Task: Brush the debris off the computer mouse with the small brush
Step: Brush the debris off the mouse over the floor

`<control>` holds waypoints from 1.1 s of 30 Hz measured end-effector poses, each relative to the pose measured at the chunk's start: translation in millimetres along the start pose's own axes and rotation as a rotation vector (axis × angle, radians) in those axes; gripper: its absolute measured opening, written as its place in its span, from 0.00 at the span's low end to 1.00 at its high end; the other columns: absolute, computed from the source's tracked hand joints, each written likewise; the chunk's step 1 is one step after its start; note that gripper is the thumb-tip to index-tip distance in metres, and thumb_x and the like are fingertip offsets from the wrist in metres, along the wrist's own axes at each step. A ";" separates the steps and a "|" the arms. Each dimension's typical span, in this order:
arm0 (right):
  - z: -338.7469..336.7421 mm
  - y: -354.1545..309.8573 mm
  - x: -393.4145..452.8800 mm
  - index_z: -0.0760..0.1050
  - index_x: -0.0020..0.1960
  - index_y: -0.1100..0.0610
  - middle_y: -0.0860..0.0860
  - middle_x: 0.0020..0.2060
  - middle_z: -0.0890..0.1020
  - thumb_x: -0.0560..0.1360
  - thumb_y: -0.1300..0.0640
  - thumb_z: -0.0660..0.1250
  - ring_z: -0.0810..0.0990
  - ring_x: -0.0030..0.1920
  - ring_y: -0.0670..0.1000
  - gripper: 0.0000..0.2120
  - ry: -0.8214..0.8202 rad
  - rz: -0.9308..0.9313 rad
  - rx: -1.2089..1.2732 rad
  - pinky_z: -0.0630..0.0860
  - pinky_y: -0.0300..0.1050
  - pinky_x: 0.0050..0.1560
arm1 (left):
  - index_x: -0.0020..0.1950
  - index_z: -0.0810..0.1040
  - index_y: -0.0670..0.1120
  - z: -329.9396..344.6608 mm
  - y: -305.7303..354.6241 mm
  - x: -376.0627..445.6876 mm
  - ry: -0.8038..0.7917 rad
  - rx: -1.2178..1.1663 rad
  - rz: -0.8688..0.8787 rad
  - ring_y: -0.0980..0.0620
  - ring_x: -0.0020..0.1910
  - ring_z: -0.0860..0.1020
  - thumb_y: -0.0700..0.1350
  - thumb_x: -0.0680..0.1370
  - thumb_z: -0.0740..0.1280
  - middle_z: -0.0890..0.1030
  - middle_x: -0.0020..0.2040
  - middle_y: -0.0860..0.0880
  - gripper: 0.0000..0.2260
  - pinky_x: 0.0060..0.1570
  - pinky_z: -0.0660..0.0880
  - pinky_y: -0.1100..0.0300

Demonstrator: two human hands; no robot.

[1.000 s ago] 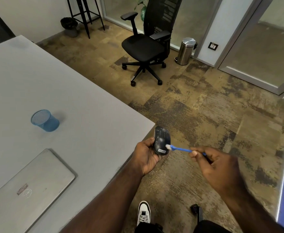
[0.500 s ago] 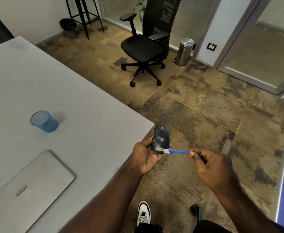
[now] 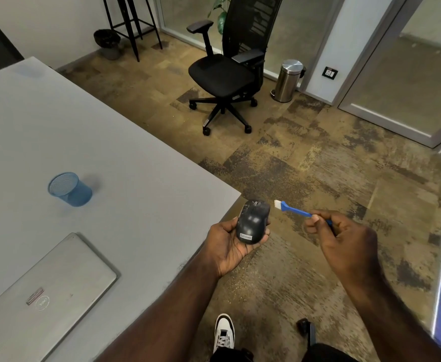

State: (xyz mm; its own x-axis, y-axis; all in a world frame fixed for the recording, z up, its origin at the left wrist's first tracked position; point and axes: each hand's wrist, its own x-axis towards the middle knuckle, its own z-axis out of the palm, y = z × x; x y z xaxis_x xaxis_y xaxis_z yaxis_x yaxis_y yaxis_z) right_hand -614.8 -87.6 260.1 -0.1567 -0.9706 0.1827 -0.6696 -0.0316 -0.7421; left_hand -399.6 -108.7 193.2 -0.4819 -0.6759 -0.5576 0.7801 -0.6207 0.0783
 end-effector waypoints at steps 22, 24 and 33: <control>-12.2 -22.1 -29.7 0.84 0.49 0.59 0.49 0.41 0.86 0.72 0.66 0.71 0.83 0.37 0.42 0.07 -0.213 -0.398 -0.144 0.80 0.39 0.32 | 0.69 0.68 0.32 1.1 0.1 -5.2 -0.004 -0.059 0.040 0.34 0.50 0.81 0.40 0.78 0.54 0.72 0.65 0.29 0.21 0.50 0.80 0.45; -13.4 -22.3 -25.5 0.83 0.51 0.60 0.51 0.40 0.86 0.72 0.65 0.71 0.82 0.34 0.42 0.08 -0.134 -0.349 -0.129 0.78 0.36 0.28 | 0.67 0.70 0.32 1.6 0.2 -6.8 -0.003 -0.076 0.031 0.34 0.50 0.81 0.40 0.78 0.54 0.73 0.65 0.29 0.20 0.50 0.79 0.45; -4.7 -26.3 -35.3 0.84 0.50 0.57 0.47 0.40 0.86 0.72 0.62 0.70 0.80 0.35 0.38 0.08 -0.233 -0.335 -0.154 0.76 0.30 0.33 | 0.68 0.69 0.33 0.4 1.2 -7.8 0.013 -0.078 0.044 0.34 0.54 0.79 0.41 0.80 0.52 0.72 0.67 0.30 0.20 0.50 0.79 0.44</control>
State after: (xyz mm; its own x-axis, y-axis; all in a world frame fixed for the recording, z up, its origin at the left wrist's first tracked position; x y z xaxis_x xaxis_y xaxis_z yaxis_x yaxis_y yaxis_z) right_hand -595.1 -51.4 276.2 0.2440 -0.9413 0.2332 -0.7590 -0.3350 -0.5583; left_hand -395.1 -104.3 197.9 -0.4418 -0.6959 -0.5662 0.8291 -0.5578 0.0385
